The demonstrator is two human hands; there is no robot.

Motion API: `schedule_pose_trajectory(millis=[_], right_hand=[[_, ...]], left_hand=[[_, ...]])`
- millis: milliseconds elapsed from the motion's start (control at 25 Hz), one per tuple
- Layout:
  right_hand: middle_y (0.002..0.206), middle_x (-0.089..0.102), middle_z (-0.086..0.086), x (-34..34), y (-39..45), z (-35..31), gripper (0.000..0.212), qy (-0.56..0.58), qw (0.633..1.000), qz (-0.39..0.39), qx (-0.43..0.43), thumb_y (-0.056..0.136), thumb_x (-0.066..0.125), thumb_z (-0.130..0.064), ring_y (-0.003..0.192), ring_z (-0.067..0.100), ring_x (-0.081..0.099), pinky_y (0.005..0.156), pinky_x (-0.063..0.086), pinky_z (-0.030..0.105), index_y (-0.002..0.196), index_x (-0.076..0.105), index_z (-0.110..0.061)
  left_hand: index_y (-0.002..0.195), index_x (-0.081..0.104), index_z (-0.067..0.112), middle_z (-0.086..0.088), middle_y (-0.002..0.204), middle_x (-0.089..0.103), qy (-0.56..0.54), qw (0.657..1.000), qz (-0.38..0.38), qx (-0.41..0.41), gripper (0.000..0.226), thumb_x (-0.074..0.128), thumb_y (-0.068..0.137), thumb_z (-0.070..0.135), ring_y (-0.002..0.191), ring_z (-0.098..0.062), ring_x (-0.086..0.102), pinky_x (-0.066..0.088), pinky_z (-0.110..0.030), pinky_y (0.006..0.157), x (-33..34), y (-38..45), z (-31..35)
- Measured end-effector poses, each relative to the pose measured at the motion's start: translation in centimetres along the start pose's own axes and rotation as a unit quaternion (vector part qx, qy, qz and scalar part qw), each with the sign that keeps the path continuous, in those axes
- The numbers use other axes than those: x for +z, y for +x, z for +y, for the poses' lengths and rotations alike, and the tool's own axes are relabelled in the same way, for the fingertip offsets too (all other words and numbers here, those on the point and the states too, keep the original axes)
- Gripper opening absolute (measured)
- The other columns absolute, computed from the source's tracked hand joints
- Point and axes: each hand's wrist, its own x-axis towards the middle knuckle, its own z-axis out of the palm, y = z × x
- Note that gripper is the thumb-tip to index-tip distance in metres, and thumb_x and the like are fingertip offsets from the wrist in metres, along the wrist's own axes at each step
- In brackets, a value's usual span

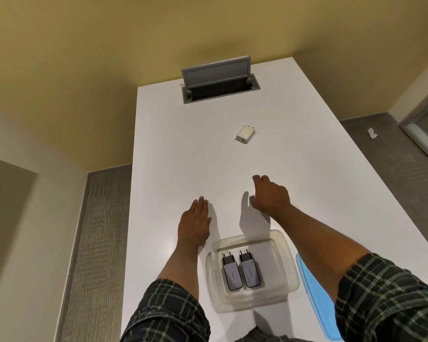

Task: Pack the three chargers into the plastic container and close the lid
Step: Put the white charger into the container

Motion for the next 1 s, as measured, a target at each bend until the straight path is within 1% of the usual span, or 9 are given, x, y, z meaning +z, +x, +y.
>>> schedule_pose_trajectory(millis=[120, 240, 400, 520, 720, 800, 880, 1000], right_hand=[[0.123, 0.052, 0.010, -0.6, 2.0, 0.4, 0.053, -0.003, 1.000, -0.002, 0.008, 0.090, 0.052, -0.033, 0.104, 0.034, 0.062, 0.073, 0.046, 0.038, 0.137, 0.039, -0.014], [0.124, 0.051, 0.011, -1.3, 4.4, 0.5, 0.053, 0.004, 1.000, -0.008, 0.016, 0.089, 0.054, -0.031, 0.107, 0.033, 0.059, 0.076, 0.049, 0.039, 0.136, 0.039, -0.013], [0.130, 0.047, 0.012, -2.8, 8.6, 0.1, 0.052, 0.061, 0.998, 0.014, 0.007, 0.088, 0.058, -0.027, 0.115, 0.034, 0.054, 0.083, 0.051, 0.044, 0.136, 0.043, -0.012], [0.133, 0.045, 0.013, -4.2, 12.2, -0.2, 0.055, 0.077, 0.997, 0.017, 0.019, 0.088, 0.060, -0.026, 0.118, 0.035, 0.053, 0.086, 0.051, 0.046, 0.138, 0.041, -0.012], [0.129, 0.045, 0.017, -4.7, 16.6, 0.2, 0.060, 0.096, 0.994, 0.021, 0.046, 0.087, 0.062, -0.025, 0.117, 0.039, 0.053, 0.090, 0.051, 0.047, 0.140, 0.038, -0.011], [0.126, 0.046, 0.018, -5.2, 18.4, 0.4, 0.063, 0.091, 0.994, 0.028, 0.051, 0.087, 0.062, -0.026, 0.115, 0.040, 0.054, 0.090, 0.051, 0.047, 0.142, 0.037, -0.012], [0.124, 0.047, 0.019, -5.8, 20.4, 0.4, 0.061, 0.088, 0.994, 0.041, 0.052, 0.087, 0.061, -0.028, 0.113, 0.041, 0.055, 0.086, 0.050, 0.047, 0.141, 0.038, -0.015], [0.125, 0.047, 0.019, -6.3, 23.1, 0.5, 0.061, 0.095, 0.993, 0.052, 0.049, 0.088, 0.059, -0.032, 0.107, 0.042, 0.057, 0.081, 0.048, 0.044, 0.144, 0.036, -0.024]], left_hand=[[0.163, 0.006, 0.010, -0.007, 0.172, 0.000, -0.012, 1.000, 0.005, 0.006, 0.064, 0.025, 0.109, 0.037, 0.160, -0.022, 0.006, 0.028, -0.035, 0.122, -0.4, 2.0, 0.7], [0.163, 0.006, 0.010, -0.007, 0.172, -0.001, -0.024, 1.000, 0.008, 0.007, 0.065, 0.026, 0.109, 0.039, 0.160, -0.022, 0.004, 0.022, -0.034, 0.125, -0.5, 3.7, 1.1], [0.163, 0.002, 0.009, -0.007, 0.172, -0.002, -0.023, 0.999, 0.011, 0.021, 0.070, 0.029, 0.108, 0.042, 0.160, -0.021, 0.002, 0.016, -0.035, 0.128, -1.4, 7.4, 0.7], [0.163, 0.002, 0.009, -0.007, 0.172, -0.004, -0.020, 0.999, 0.021, 0.027, 0.072, 0.030, 0.107, 0.045, 0.160, -0.021, 0.001, 0.014, -0.035, 0.128, -2.9, 10.9, 0.0], [0.163, -0.003, 0.010, -0.006, 0.171, -0.009, -0.043, 0.999, -0.004, 0.013, 0.075, 0.026, 0.107, 0.051, 0.160, -0.021, -0.002, 0.006, -0.036, 0.130, -3.1, 14.5, 0.1], [0.162, -0.007, 0.012, -0.004, 0.171, -0.013, -0.055, 0.998, -0.003, 0.008, 0.077, 0.024, 0.106, 0.055, 0.160, -0.021, -0.003, 0.006, -0.038, 0.130, -2.7, 15.5, 0.3], [0.162, -0.009, 0.014, -0.002, 0.170, -0.015, -0.076, 0.997, 0.002, 0.005, 0.079, 0.022, 0.105, 0.058, 0.160, -0.020, -0.005, 0.006, -0.039, 0.130, -2.4, 16.3, 0.3], [0.162, -0.011, 0.020, 0.004, 0.170, -0.016, -0.096, 0.995, 0.019, -0.005, 0.079, 0.018, 0.103, 0.063, 0.159, -0.017, -0.007, 0.003, -0.042, 0.130, -2.0, 17.3, -0.1]])
